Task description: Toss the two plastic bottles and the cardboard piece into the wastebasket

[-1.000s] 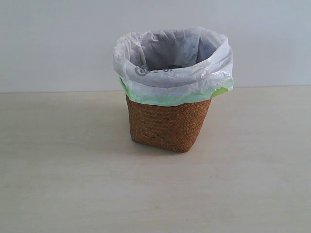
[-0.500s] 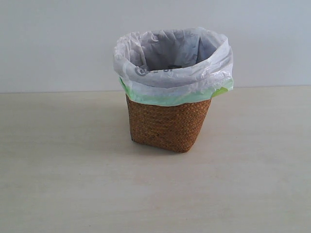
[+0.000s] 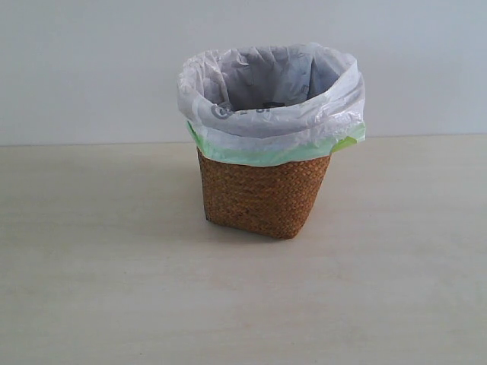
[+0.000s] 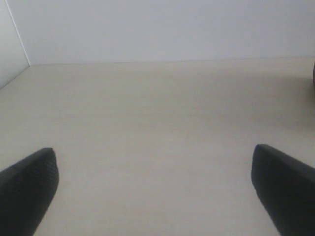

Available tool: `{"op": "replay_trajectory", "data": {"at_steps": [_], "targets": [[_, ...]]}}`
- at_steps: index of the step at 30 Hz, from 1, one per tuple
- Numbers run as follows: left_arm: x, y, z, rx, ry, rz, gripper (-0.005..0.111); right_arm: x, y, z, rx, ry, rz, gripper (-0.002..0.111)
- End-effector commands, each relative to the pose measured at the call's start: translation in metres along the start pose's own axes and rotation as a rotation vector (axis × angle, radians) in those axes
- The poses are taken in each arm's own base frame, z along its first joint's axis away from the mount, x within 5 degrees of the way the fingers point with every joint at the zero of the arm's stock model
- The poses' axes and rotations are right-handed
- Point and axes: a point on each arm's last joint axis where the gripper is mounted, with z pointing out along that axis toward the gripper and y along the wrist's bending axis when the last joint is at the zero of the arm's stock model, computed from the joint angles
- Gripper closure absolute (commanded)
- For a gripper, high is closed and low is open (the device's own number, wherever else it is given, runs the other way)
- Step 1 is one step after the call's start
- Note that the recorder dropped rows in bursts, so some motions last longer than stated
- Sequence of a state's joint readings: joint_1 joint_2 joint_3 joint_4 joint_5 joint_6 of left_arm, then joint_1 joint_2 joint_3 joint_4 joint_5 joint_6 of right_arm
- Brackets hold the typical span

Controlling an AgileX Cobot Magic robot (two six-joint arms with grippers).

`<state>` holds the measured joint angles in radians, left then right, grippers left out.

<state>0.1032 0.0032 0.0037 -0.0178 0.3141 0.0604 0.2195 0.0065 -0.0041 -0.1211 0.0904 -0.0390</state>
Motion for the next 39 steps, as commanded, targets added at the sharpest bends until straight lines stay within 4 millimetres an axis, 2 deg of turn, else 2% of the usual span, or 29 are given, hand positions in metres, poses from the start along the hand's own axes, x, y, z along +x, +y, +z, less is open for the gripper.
{"op": "replay_trajectory", "data": {"at_steps": [1, 10, 39], "targets": [[-0.002, 0.000, -0.001, -0.004, -0.013, -0.010, -0.001, 0.004, -0.001, 0.000, 0.017, 0.030, 0.023, 0.108], [-0.002, 0.000, -0.001, -0.004, -0.013, -0.010, -0.001, 0.022, -0.001, -0.003, 0.036, 0.236, 0.030, 0.108], [-0.002, 0.000, -0.001, -0.004, -0.013, -0.010, -0.001, 0.023, -0.001, -0.003, 0.036, 0.246, 0.036, 0.108]]}}
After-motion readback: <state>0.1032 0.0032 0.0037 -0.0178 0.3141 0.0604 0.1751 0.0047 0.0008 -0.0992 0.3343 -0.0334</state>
